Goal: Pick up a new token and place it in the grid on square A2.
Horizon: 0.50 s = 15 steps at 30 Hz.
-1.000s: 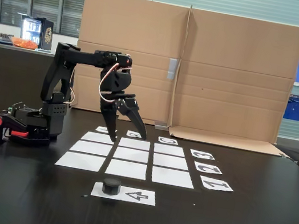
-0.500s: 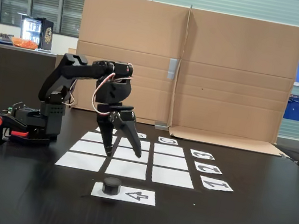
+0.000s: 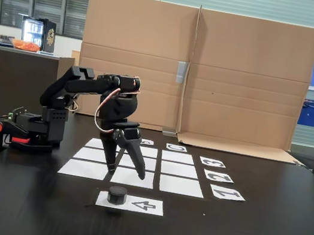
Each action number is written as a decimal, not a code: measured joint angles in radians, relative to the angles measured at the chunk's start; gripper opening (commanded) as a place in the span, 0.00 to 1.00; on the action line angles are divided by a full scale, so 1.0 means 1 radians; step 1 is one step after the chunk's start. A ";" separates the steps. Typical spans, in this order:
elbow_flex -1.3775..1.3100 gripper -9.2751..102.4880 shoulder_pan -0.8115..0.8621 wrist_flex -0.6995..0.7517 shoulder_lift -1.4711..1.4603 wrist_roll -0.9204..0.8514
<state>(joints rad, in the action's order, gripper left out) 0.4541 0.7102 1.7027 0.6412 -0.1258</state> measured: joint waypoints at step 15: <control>-0.040 0.47 0.035 0.000 -0.049 0.000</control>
<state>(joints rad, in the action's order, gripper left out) 0.4142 0.7455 1.7027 0.5921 -0.1258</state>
